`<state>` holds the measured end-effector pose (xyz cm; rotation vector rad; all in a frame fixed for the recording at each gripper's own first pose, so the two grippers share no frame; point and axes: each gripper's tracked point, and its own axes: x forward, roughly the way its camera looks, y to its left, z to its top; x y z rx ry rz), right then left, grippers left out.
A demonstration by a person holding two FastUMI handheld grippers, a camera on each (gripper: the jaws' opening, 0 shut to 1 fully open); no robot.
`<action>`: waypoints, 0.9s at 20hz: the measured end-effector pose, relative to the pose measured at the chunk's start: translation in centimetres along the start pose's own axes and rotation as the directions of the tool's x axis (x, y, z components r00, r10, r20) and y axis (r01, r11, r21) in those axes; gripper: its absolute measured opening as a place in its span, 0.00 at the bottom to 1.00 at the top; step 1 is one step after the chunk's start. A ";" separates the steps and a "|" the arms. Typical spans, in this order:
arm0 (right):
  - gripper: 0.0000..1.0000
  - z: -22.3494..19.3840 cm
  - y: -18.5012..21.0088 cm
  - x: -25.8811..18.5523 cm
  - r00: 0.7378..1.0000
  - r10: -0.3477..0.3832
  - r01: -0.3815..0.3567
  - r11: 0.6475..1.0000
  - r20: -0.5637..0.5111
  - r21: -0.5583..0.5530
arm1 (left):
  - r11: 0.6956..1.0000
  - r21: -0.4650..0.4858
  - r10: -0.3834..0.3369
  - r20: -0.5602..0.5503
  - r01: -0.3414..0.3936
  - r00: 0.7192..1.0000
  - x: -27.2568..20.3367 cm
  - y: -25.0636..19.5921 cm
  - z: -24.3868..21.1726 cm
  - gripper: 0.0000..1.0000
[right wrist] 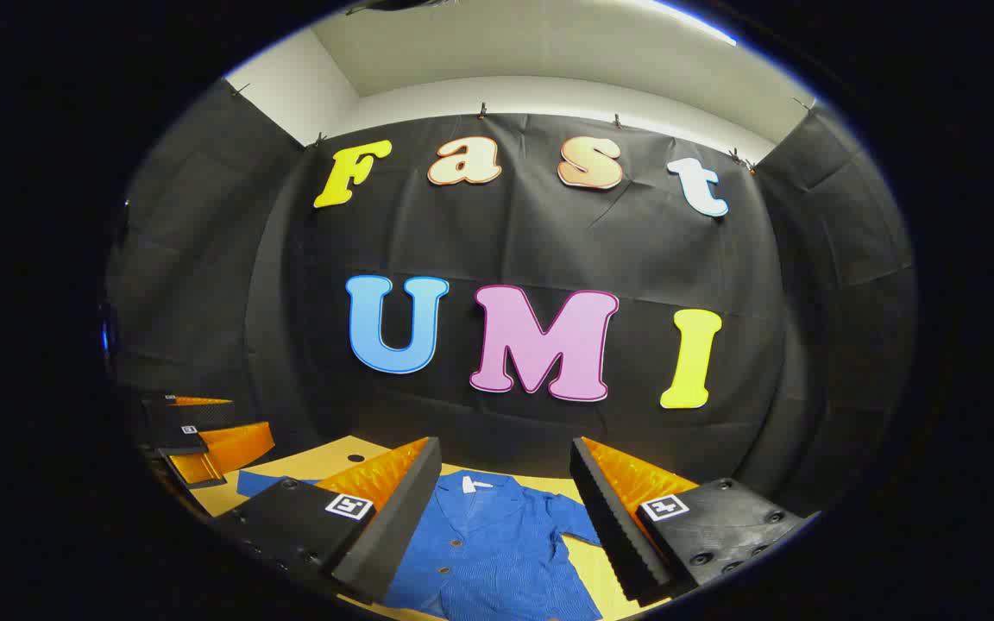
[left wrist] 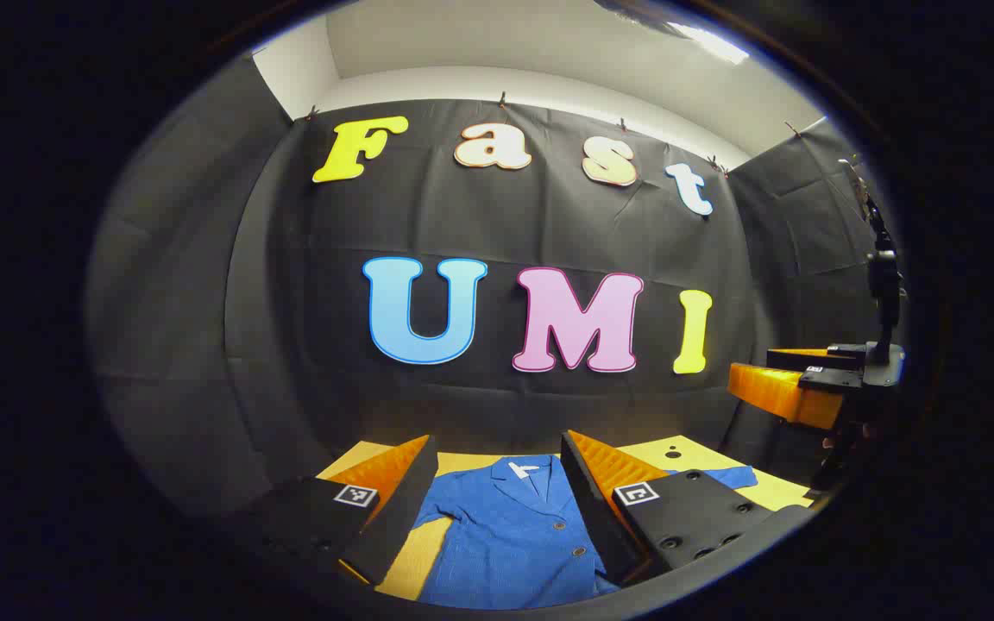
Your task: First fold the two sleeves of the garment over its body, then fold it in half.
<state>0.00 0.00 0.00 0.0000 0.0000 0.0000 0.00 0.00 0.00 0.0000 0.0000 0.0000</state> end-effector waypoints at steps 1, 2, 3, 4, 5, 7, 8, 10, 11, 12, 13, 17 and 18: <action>0.96 -0.1 -0.2 0.2 1.000 0.002 -0.002 1.000 -0.002 0.001 | 1.000 0.003 -0.001 -0.002 0.001 1.000 0.1 -0.1 -0.1 0.82; 0.96 -0.3 -0.3 0.3 1.000 0.006 -0.006 1.000 -0.004 0.002 | 1.000 0.004 0.003 -0.007 -0.003 1.000 0.4 -0.2 -0.1 0.82; 0.96 -0.4 -0.4 0.5 1.000 0.009 -0.009 1.000 -0.004 0.003 | 1.000 0.001 0.011 -0.012 -0.011 1.000 0.6 -0.2 -0.3 0.82; 0.96 -0.5 -0.7 0.7 1.000 0.013 -0.013 1.000 -0.004 0.001 | 1.000 -0.005 0.017 -0.013 -0.017 1.000 0.9 -0.3 -0.2 0.82; 0.96 -0.6 -1.0 0.8 1.000 0.017 -0.017 1.000 -0.003 -0.003 | 1.000 -0.012 0.022 -0.010 -0.022 1.000 1.1 -0.6 -0.1 0.82; 1.00 -0.8 -1.7 1.3 1.000 0.028 -0.028 1.000 0.002 -0.009 | 0.999 -0.015 0.035 -0.009 -0.035 0.999 1.8 -1.1 -0.1 0.82; 0.96 -1.1 -2.1 1.7 0.999 0.034 -0.034 0.999 -0.001 -0.010 | 0.999 -0.010 0.042 -0.012 -0.043 0.999 2.1 -1.3 -0.2 0.82; 0.96 -2.5 -2.9 2.3 0.999 0.046 -0.046 0.999 -0.028 -0.009 | 0.998 0.003 0.057 -0.020 -0.057 0.998 2.8 -1.8 -0.5 0.82; 0.96 -3.3 -3.2 2.7 0.997 0.054 -0.055 0.999 -0.045 0.001 | 0.998 0.001 0.065 -0.031 -0.065 0.997 3.4 -2.1 -0.9 0.82; 0.96 -4.0 -3.2 2.9 0.996 0.071 -0.070 0.997 -0.062 0.020 | 0.997 -0.006 0.082 -0.041 -0.082 0.996 3.7 -2.1 -1.3 0.82; 0.96 -4.5 -3.3 3.2 0.995 0.081 -0.079 0.996 -0.057 0.034 | 0.995 -0.015 0.101 -0.033 -0.101 0.994 4.0 -2.0 -1.2 0.82; 0.96 -5.9 -4.4 4.3 0.994 0.062 -0.058 0.997 -0.086 0.049 | 0.995 -0.018 0.102 -0.032 -0.102 0.994 4.1 -2.9 -0.6 0.82; 0.96 -5.6 -4.3 4.3 0.995 0.064 -0.059 0.996 -0.075 0.069 | 0.995 -0.004 0.098 -0.010 -0.098 0.995 3.9 -2.9 0.0 0.82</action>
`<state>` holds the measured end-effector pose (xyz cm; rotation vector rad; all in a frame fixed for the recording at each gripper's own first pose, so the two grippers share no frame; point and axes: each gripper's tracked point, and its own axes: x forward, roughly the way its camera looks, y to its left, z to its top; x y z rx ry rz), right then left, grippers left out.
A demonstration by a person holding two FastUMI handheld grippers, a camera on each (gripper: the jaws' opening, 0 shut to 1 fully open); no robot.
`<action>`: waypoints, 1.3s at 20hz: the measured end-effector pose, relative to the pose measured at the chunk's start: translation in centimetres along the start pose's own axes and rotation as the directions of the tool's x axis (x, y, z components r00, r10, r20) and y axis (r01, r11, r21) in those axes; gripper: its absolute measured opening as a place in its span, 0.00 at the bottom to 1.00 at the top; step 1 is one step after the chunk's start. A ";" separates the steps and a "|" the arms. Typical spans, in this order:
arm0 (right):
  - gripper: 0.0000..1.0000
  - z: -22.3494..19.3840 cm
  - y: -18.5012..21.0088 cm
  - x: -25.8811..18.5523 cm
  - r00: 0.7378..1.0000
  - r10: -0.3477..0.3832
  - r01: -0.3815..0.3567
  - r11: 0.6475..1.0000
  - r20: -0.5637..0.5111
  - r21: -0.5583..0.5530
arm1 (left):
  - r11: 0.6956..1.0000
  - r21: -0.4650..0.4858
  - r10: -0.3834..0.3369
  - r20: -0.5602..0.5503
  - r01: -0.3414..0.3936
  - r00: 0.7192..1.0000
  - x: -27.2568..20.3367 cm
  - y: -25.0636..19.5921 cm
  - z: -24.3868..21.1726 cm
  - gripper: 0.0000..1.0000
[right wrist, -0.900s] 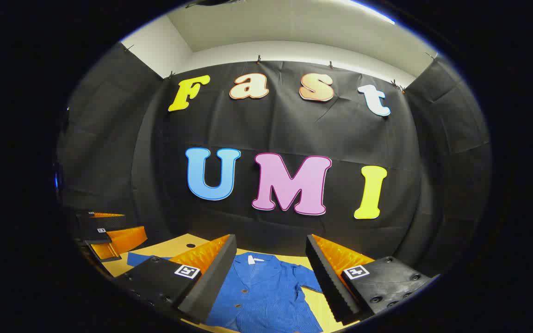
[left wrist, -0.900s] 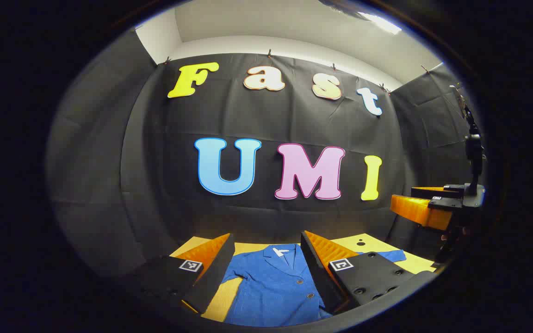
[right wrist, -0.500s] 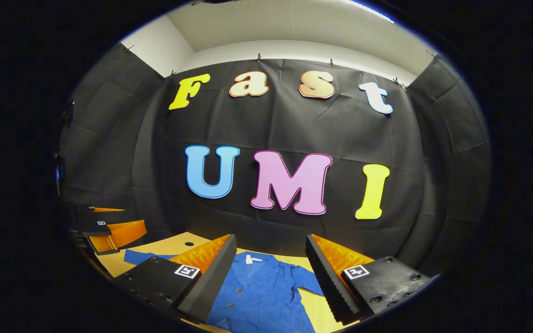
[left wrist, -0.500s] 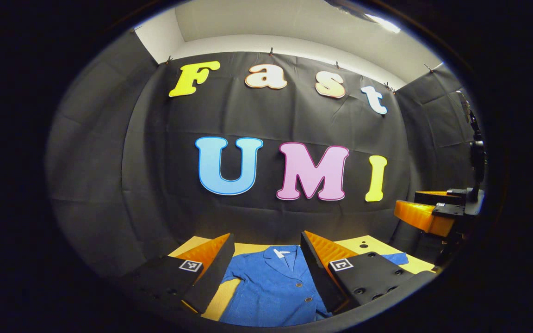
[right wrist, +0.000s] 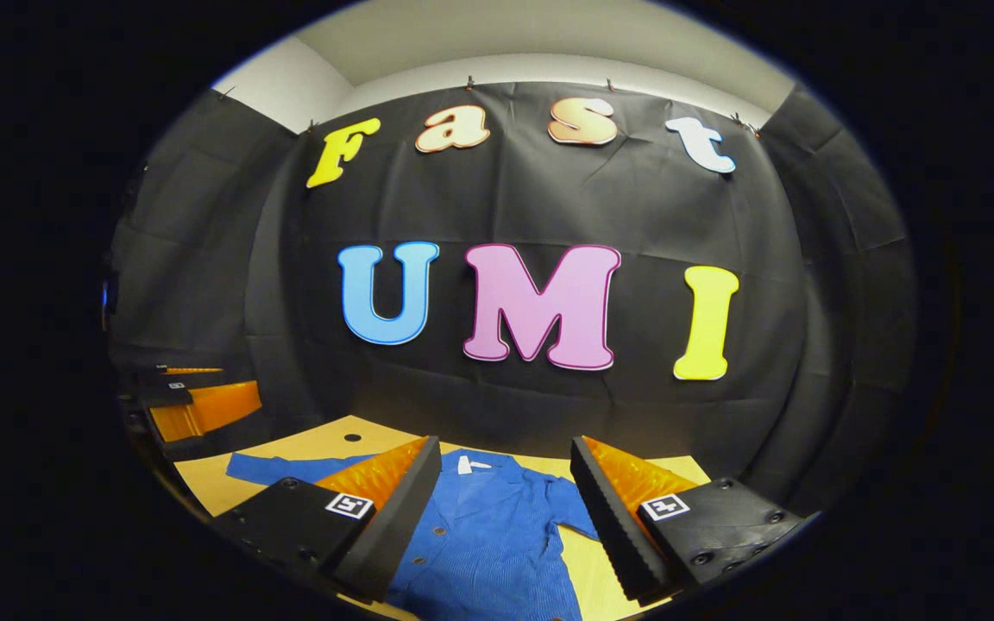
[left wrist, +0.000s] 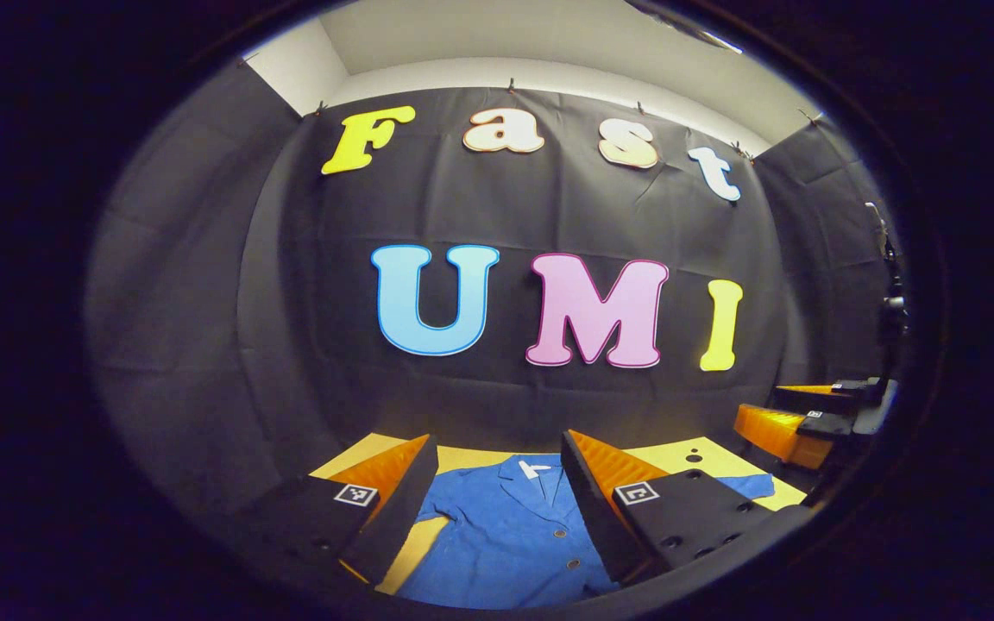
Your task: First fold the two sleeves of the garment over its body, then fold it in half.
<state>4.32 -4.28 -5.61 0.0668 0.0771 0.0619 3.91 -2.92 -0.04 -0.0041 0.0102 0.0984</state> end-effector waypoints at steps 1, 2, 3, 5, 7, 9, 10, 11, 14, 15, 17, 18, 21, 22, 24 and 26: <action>0.96 0.2 0.2 0.0 1.000 0.008 -0.008 1.000 0.009 0.014 | 1.000 0.016 0.006 0.018 -0.006 1.000 -0.3 0.2 0.3 0.82; 0.96 0.2 0.4 0.2 1.000 0.012 -0.012 1.000 0.014 0.010 | 0.999 0.028 0.014 0.023 -0.014 1.000 -0.5 0.4 0.3 0.82; 0.96 0.0 0.2 0.2 1.000 0.010 -0.010 1.000 0.012 -0.003 | 0.999 0.032 0.017 0.015 -0.017 1.000 -0.6 0.3 -0.2 0.82; 0.96 -0.4 0.0 0.3 1.000 0.010 -0.009 1.000 0.004 -0.014 | 1.000 0.024 0.011 -0.008 -0.011 1.000 -0.8 -0.1 -0.8 0.82; 0.96 -0.8 -0.4 0.5 1.000 0.007 -0.007 1.000 -0.004 -0.006 | 1.000 0.016 0.012 -0.009 -0.011 1.000 -1.1 -0.3 -0.8 0.82; 0.96 -1.7 -1.5 1.1 1.000 -0.014 0.013 1.000 -0.023 -0.018 | 1.000 0.024 0.010 -0.008 -0.009 1.000 -1.1 -0.6 -0.7 0.82; 0.96 -2.1 -2.4 1.5 0.999 -0.031 0.030 0.999 -0.033 -0.029 | 0.999 0.033 0.008 -0.012 -0.008 1.000 -1.0 -0.8 -0.6 0.82; 0.96 -2.8 -3.6 2.3 0.998 -0.054 0.052 0.997 -0.044 -0.055 | 0.999 0.043 0.005 -0.010 -0.005 1.000 -0.9 -1.0 -0.7 0.82; 0.96 -4.5 -7.4 4.3 0.990 -0.118 0.110 0.988 -0.071 -0.110 | 0.999 0.049 -0.001 -0.013 0.002 1.000 -0.8 -1.7 -0.7 0.82; 0.96 -5.1 -8.9 5.0 0.986 -0.144 0.135 0.985 -0.083 -0.104 | 0.999 0.046 -0.006 -0.018 0.006 1.000 -0.7 -1.9 -0.9 0.82; 0.96 -6.4 -12.1 6.4 0.975 -0.197 0.187 0.977 -0.103 -0.098 | 0.999 0.045 -0.013 -0.026 0.015 1.000 -0.6 -2.6 -1.1 0.82; 0.96 -7.4 -14.0 7.0 0.967 -0.226 0.212 0.970 -0.119 -0.115 | 0.999 0.046 -0.014 -0.032 0.015 0.999 -0.4 -2.8 -1.2 0.82; 0.96 -11.6 -20.3 8.3 0.924 -0.323 0.292 0.942 -0.206 -0.168 | 0.999 0.043 -0.014 -0.052 0.016 0.999 0.4 -3.5 -2.0 0.82; 0.96 -13.4 -22.3 8.3 0.903 -0.352 0.319 0.933 -0.246 -0.165 | 0.999 0.044 -0.011 -0.059 0.014 0.998 0.8 -3.7 -2.1 0.82; 0.96 -17.4 -26.2 7.5 0.835 -0.422 0.393 0.906 -0.352 -0.155 | 0.999 0.039 -0.009 -0.072 0.012 0.997 1.5 -3.9 -2.5 0.82; 0.97 -21.4 -29.9 6.0 0.749 -0.484 0.464 0.871 -0.453 -0.163 | 0.999 0.032 -0.010 -0.095 0.013 0.995 2.3 -4.4 -3.3 0.82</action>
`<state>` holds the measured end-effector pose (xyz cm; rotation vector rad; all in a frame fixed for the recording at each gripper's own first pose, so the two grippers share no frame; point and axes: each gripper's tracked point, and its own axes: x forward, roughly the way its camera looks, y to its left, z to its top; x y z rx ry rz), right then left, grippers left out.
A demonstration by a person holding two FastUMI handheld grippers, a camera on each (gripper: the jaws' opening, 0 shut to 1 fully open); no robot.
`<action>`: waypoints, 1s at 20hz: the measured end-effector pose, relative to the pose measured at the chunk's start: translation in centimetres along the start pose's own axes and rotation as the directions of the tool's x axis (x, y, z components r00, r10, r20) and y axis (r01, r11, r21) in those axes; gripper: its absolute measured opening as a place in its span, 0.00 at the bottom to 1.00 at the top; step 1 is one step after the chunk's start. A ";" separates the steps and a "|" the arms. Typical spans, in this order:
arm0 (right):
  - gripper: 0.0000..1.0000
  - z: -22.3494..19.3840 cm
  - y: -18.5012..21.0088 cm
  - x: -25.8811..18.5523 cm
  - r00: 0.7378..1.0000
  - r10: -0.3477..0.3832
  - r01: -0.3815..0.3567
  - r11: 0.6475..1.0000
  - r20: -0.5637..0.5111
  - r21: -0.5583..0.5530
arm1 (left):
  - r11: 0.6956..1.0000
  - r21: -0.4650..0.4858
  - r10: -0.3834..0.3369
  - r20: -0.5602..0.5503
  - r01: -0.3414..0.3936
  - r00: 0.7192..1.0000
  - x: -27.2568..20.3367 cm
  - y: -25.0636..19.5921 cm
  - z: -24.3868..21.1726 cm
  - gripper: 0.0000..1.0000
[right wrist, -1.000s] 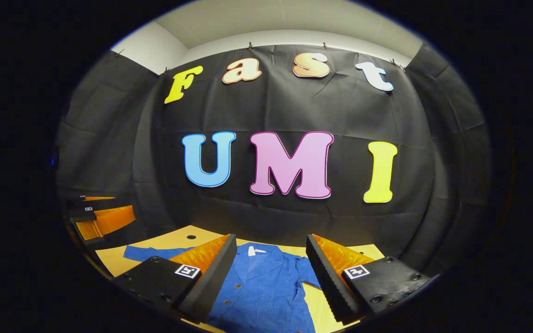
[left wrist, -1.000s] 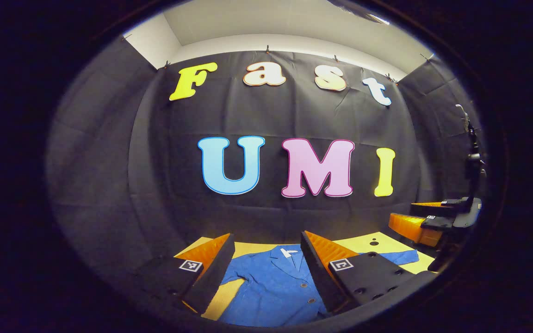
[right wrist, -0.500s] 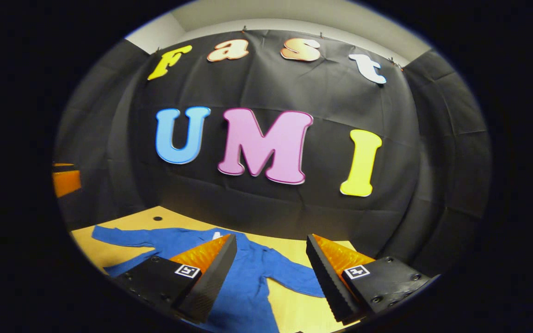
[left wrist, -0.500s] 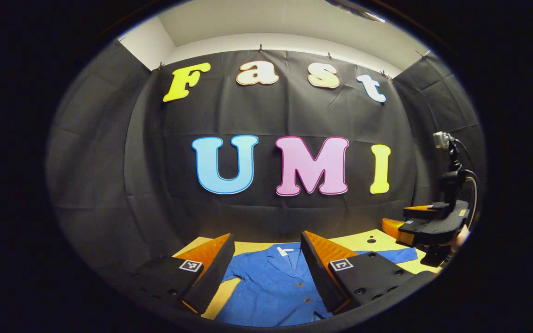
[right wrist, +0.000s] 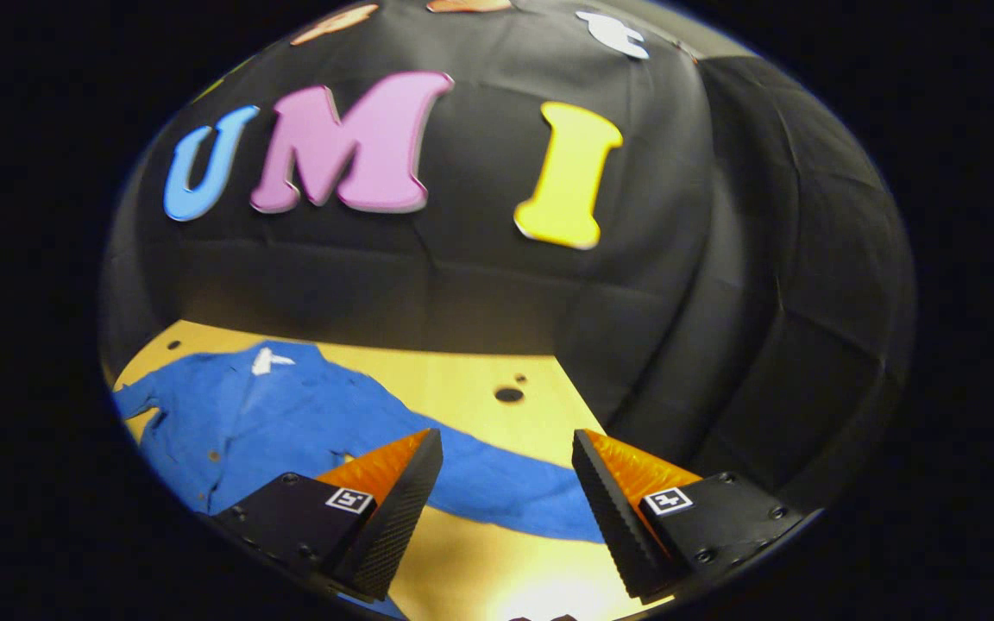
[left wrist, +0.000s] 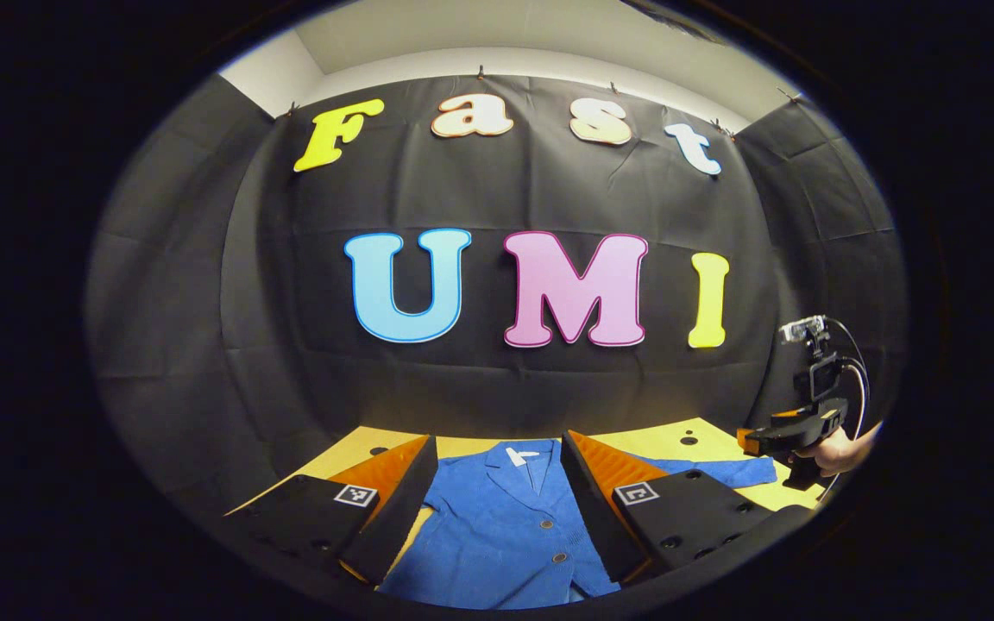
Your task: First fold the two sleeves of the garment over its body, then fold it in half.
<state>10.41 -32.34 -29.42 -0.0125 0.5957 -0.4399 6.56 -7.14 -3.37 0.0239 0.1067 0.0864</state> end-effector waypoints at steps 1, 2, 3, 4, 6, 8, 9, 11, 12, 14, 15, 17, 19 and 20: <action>0.97 -2.0 -1.5 0.8 0.998 -0.033 0.033 0.999 -0.063 0.012 | 1.000 -0.002 -0.001 -0.014 0.001 1.000 0.3 -0.2 -0.3 0.82; 0.98 -3.9 -2.8 1.8 0.990 -0.060 0.063 0.998 -0.128 0.018 | 1.000 -0.003 -0.003 -0.026 0.003 1.000 0.6 -0.4 -0.4 0.82; 0.98 -5.2 -4.1 2.5 0.981 -0.087 0.093 0.995 -0.174 0.029 | 1.000 -0.002 -0.008 -0.037 0.008 0.999 1.0 -0.8 -0.6 0.82; 0.98 -6.4 -5.3 3.1 0.970 -0.112 0.124 0.991 -0.216 0.041 | 1.000 -0.001 -0.014 -0.046 0.014 0.999 1.3 -1.1 -0.6 0.82; 0.99 -8.5 -7.0 4.2 0.951 -0.135 0.160 0.984 -0.280 0.072 | 1.000 -0.001 -0.022 -0.068 0.022 0.997 2.1 -1.7 -0.9 0.82; 0.98 -10.8 -8.3 5.3 0.925 -0.151 0.192 0.977 -0.348 0.088 | 0.999 -0.023 -0.041 -0.086 0.039 0.995 2.9 -2.6 -1.4 0.82; 0.98 -11.8 -8.7 5.6 0.909 -0.151 0.205 0.973 -0.387 0.101 | 0.998 -0.040 -0.050 -0.093 0.047 0.994 3.2 -3.1 -1.6 0.82; 0.98 -13.2 -9.0 6.5 0.887 -0.147 0.225 0.965 -0.437 0.132 | 0.996 -0.070 -0.070 -0.101 0.063 0.992 3.7 -4.2 -1.6 0.82; 0.98 -13.7 -9.2 6.6 0.880 -0.145 0.229 0.964 -0.453 0.136 | 0.995 -0.075 -0.074 -0.102 0.067 0.992 3.8 -4.6 -1.6 0.82; 0.98 -14.2 -9.3 6.7 0.862 -0.136 0.230 0.963 -0.488 0.138 | 0.995 -0.065 -0.079 -0.106 0.072 0.991 4.1 -5.1 -1.7 0.82; 0.98 -14.3 -8.9 6.7 0.853 -0.112 0.220 0.963 -0.510 0.156 | 0.996 -0.057 -0.078 -0.107 0.072 0.991 4.1 -5.2 -1.8 0.82; 0.94 -14.3 -8.7 7.3 0.859 -0.090 0.219 0.955 -0.504 0.203 | 0.996 -0.050 -0.078 -0.117 0.073 0.990 4.1 -5.3 -2.0 0.82; 0.92 -14.6 -8.3 7.0 0.854 -0.053 0.206 0.948 -0.518 0.243 | 0.995 -0.062 -0.084 -0.120 0.077 0.989 4.3 -5.4 -1.9 0.82; 0.90 -14.6 -8.1 7.2 0.851 -0.050 0.216 0.941 -0.522 0.262 | 0.995 -0.066 -0.082 -0.122 0.075 0.989 4.3 -5.3 -1.8 0.82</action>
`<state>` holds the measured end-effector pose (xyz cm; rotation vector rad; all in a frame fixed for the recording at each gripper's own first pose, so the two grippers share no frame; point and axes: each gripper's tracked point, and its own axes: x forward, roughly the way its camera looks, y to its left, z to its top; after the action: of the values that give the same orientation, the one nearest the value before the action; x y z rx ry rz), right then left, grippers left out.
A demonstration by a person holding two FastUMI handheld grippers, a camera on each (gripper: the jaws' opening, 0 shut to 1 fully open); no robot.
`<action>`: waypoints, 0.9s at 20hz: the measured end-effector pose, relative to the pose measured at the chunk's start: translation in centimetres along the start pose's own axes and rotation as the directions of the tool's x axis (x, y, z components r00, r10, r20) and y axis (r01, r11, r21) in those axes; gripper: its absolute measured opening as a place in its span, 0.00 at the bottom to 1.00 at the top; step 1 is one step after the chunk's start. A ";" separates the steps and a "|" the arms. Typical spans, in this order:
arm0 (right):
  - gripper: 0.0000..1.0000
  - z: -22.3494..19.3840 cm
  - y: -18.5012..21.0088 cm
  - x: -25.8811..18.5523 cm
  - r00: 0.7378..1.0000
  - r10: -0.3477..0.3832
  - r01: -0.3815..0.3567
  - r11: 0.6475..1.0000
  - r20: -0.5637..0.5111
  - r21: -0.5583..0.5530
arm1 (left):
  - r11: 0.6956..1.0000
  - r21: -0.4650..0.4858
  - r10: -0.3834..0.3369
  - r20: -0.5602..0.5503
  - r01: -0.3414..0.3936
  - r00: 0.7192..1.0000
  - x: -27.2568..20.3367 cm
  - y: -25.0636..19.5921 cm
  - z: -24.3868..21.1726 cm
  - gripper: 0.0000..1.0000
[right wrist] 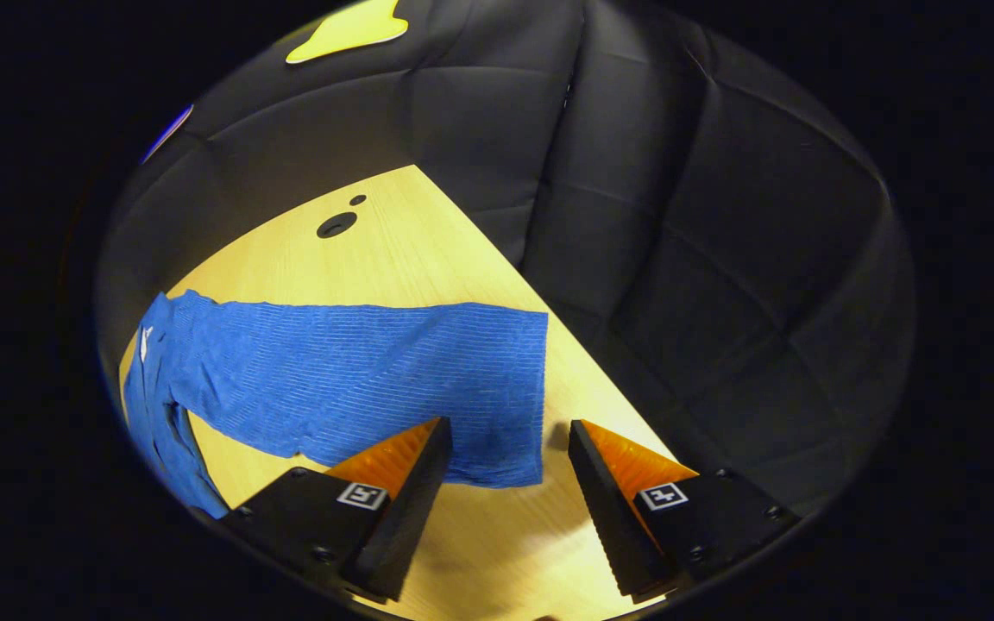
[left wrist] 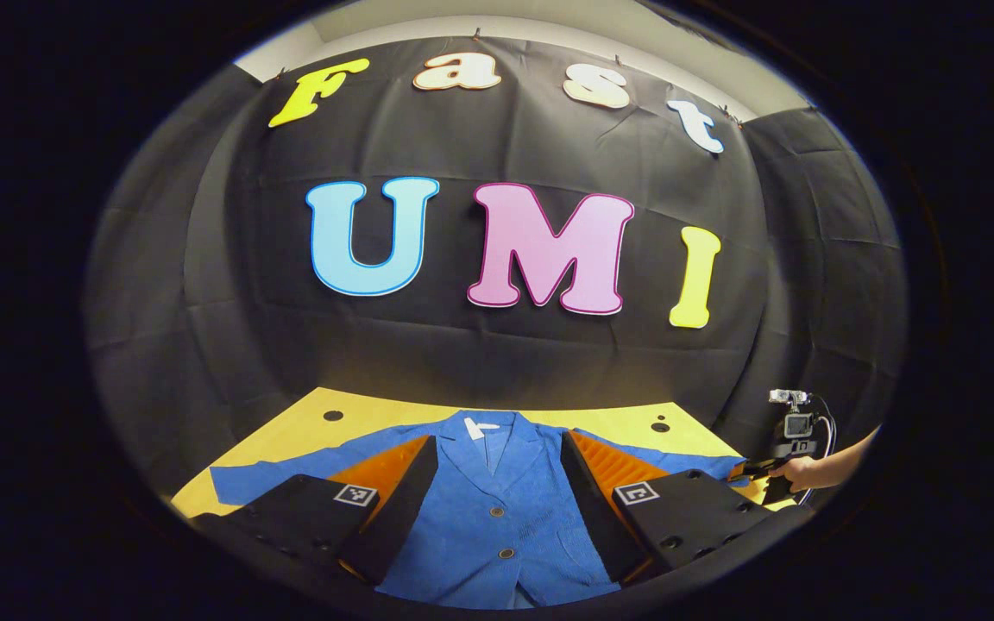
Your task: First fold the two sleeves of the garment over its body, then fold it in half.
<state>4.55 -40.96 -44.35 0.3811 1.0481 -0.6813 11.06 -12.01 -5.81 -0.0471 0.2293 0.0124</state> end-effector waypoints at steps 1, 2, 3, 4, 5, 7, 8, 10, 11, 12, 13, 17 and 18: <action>0.67 0.4 0.4 -0.1 1.000 0.005 -0.005 1.000 0.003 0.010 | 1.000 -0.002 0.006 -0.001 -0.006 1.000 0.0 0.2 0.1 0.82; 0.54 0.1 1.1 0.3 1.000 0.022 -0.022 1.000 -0.005 0.013 | 1.000 -0.005 0.014 0.000 -0.014 1.000 -0.1 0.4 0.3 0.81; 0.40 0.2 1.8 0.3 0.999 0.038 -0.038 0.999 -0.004 0.008 | 1.000 -0.007 0.020 0.004 -0.019 1.000 -0.3 0.5 0.4 0.81; 0.27 0.2 2.0 0.2 1.000 0.026 -0.026 1.000 -0.010 0.000 | 1.000 -0.008 0.024 0.006 -0.024 1.000 -0.4 0.7 0.5 0.82; 0.13 0.3 2.2 0.4 1.000 0.027 -0.027 1.000 -0.011 -0.010 | 0.999 -0.009 0.031 0.003 -0.031 1.000 -0.6 1.0 0.2 0.82; 0.05 -0.2 4.6 -0.3 0.992 0.123 -0.123 0.992 -0.028 -0.025 | 0.999 -0.019 0.051 -0.011 -0.051 0.999 -0.9 1.9 -0.4 0.82; 0.05 -0.6 5.8 -0.9 0.988 0.148 -0.150 0.988 -0.037 -0.048 | 0.997 -0.032 0.064 -0.016 -0.064 0.998 -1.2 2.5 -0.5 0.82; 0.05 0.2 7.7 -1.9 0.986 0.169 -0.167 0.978 0.004 -0.124 | 0.994 -0.058 0.095 -0.021 -0.096 0.995 -1.9 3.9 -0.7 0.82; 0.05 0.7 9.4 -2.8 0.980 0.200 -0.196 0.971 0.014 -0.139 | 0.991 -0.066 0.117 -0.021 -0.118 0.993 -2.3 4.9 -0.6 0.82; 0.05 1.1 11.3 -4.0 0.972 0.233 -0.226 0.962 0.024 -0.156 | 0.987 -0.071 0.141 -0.017 -0.142 0.990 -2.8 6.0 -0.4 0.82; 0.05 1.8 13.3 -5.0 0.963 0.265 -0.254 0.951 0.040 -0.176 | 0.983 -0.074 0.166 -0.014 -0.167 0.986 -3.4 7.1 -0.5 0.82; 0.04 3.7 22.9 -9.7 0.905 0.422 -0.397 0.881 0.050 -0.258 | 0.957 -0.097 0.272 -0.021 -0.273 0.962 -6.2 12.1 -0.9 0.82; 0.04 4.0 25.6 -10.9 0.885 0.463 -0.433 0.856 0.046 -0.283 | 0.949 -0.109 0.295 -0.022 -0.295 0.955 -7.1 13.2 -1.0 0.82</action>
<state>20.93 -20.89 -33.52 0.3326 0.8833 -0.1344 3.71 1.07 -5.77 -0.1235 0.2394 0.3242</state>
